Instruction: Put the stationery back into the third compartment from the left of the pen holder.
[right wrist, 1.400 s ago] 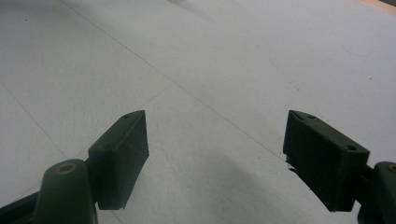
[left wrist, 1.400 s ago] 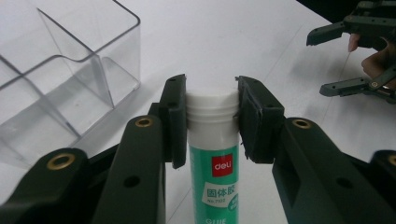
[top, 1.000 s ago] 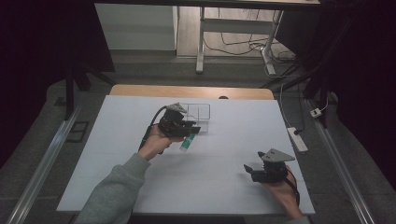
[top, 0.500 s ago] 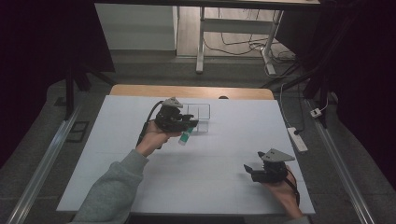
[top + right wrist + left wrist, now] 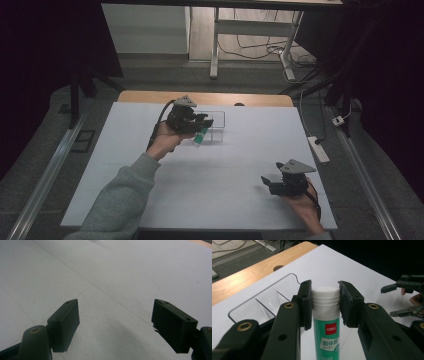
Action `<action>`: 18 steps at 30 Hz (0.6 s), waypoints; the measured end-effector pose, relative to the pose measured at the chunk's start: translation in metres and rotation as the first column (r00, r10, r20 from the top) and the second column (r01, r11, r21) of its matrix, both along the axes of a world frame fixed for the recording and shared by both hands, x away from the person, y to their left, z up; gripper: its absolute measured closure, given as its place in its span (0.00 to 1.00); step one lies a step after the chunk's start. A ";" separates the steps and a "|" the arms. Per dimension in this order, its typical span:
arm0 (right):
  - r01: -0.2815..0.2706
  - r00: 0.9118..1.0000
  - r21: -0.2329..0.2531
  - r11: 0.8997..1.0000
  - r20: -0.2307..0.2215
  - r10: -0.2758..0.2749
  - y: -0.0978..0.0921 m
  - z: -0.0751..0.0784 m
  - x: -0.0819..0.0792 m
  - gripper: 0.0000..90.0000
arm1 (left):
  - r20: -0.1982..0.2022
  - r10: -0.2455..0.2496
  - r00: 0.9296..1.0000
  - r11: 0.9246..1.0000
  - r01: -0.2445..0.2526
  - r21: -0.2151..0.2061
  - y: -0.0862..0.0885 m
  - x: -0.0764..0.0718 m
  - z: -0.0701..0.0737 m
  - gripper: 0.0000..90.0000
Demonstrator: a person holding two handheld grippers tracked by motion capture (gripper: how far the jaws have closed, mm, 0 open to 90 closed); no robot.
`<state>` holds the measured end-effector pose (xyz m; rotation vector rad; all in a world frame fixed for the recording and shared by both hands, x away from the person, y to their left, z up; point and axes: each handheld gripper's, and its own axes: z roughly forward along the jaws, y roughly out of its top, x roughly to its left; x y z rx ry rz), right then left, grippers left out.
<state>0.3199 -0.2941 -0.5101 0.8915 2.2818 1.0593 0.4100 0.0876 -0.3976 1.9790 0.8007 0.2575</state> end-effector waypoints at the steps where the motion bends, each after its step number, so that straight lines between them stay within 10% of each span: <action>1: 0.000 1.000 0.003 1.000 0.001 0.000 0.000 0.000 0.000 0.24 | 0.001 0.002 1.000 1.000 -0.002 -0.004 0.000 0.001 0.001 0.71; 18: -0.001 1.000 0.013 1.000 0.003 0.001 -0.001 0.002 -0.001 0.25 | 0.041 0.028 0.999 0.999 -0.027 -0.022 -0.014 0.028 0.016 0.71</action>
